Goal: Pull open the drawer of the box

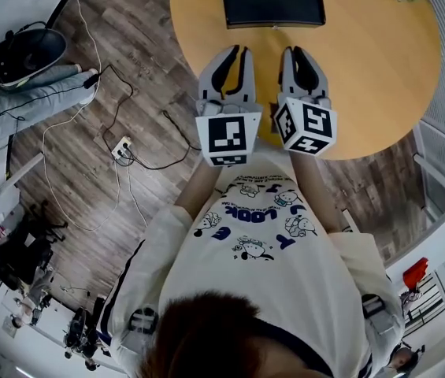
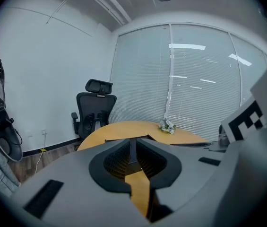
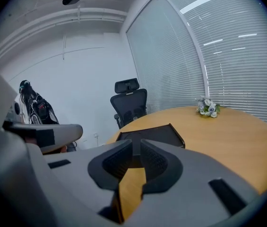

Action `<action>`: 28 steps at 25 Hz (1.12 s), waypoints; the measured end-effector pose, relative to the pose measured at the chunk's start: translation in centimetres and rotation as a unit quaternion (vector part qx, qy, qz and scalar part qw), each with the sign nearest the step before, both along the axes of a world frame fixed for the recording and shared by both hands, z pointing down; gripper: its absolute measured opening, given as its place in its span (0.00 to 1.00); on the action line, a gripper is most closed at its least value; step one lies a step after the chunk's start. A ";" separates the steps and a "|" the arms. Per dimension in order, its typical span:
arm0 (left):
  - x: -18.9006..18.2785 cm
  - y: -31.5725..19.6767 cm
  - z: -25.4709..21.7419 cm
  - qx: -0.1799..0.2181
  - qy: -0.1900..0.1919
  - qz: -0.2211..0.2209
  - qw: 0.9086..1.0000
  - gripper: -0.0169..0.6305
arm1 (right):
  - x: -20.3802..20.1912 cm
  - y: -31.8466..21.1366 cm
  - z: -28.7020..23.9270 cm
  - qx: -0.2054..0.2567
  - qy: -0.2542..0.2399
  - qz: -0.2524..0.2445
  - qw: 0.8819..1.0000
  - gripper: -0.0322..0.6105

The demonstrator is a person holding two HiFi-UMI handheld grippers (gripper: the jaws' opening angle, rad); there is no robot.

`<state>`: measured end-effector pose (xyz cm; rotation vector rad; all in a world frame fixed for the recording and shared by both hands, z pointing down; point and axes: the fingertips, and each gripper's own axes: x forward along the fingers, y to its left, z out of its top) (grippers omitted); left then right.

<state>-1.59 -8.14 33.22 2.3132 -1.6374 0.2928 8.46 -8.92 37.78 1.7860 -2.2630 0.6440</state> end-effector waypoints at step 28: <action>-0.7 -4.6 6.6 -0.072 0.000 0.008 0.997 0.10 | -0.2 -4.2 8.7 -0.097 0.014 -0.002 0.995 0.24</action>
